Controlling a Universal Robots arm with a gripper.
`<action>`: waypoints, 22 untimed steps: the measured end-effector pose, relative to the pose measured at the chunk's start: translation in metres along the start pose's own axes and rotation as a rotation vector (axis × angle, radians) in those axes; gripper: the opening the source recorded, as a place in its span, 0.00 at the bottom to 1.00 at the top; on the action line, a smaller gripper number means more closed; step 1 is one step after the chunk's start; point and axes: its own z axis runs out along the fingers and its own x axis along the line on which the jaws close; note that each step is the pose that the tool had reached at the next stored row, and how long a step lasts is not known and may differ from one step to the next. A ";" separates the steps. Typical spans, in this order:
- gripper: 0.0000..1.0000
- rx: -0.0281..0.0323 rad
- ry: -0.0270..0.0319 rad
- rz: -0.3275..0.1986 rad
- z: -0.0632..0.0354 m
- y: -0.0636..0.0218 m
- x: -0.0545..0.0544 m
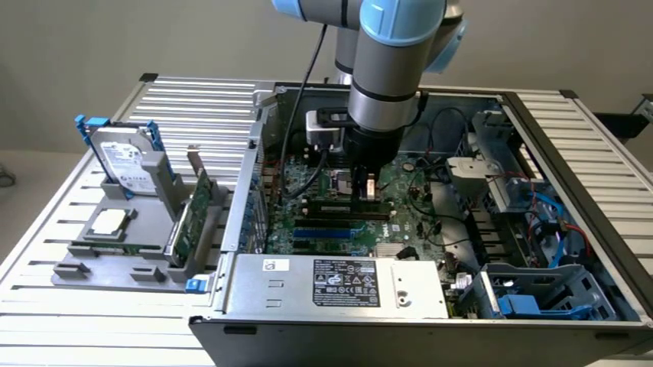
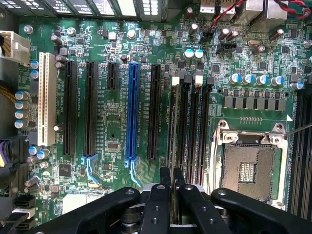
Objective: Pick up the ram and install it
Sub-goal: 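Insert the ram into the slot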
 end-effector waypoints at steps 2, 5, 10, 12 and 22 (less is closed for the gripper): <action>0.14 0.0000 -0.0001 0.001 0.0001 0.0000 0.000; 0.14 0.0001 -0.0001 0.001 0.0000 0.0000 -0.001; 0.14 0.0001 0.0000 0.001 0.0000 0.0000 -0.003; 0.14 0.0000 0.0002 0.001 0.0001 0.0000 -0.003; 0.14 0.0000 0.0008 0.001 0.0010 0.0003 -0.003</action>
